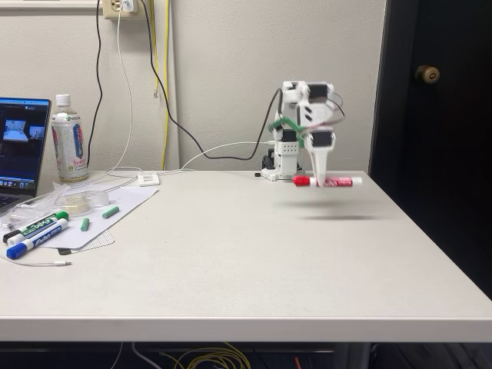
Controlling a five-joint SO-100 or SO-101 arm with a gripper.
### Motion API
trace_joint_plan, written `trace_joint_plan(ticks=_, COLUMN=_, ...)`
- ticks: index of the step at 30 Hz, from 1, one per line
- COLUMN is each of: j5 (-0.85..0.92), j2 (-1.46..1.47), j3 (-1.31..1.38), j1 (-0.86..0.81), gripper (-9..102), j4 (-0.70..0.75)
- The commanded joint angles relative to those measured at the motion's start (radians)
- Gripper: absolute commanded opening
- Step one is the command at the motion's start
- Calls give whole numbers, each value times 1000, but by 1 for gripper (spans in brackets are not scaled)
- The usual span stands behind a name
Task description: Pick up the red marker.
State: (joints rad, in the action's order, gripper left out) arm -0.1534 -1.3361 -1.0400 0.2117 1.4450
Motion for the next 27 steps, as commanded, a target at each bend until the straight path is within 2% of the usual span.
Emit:
trace_joint_plan(ticks=1, j5=20, j2=-138, j3=48, j1=-18, gripper=0, j4=26)
trace_joint_plan(ticks=18, j5=110, j2=-497, j3=37, j1=-133, gripper=0, j4=126)
trace_joint_plan(ticks=25, j5=193, j2=-611, j3=-3, j1=-275, gripper=0, j4=146)
trace_joint_plan(ticks=27, j5=221, j2=-683, j3=-83, j1=-318, gripper=0, j4=110)
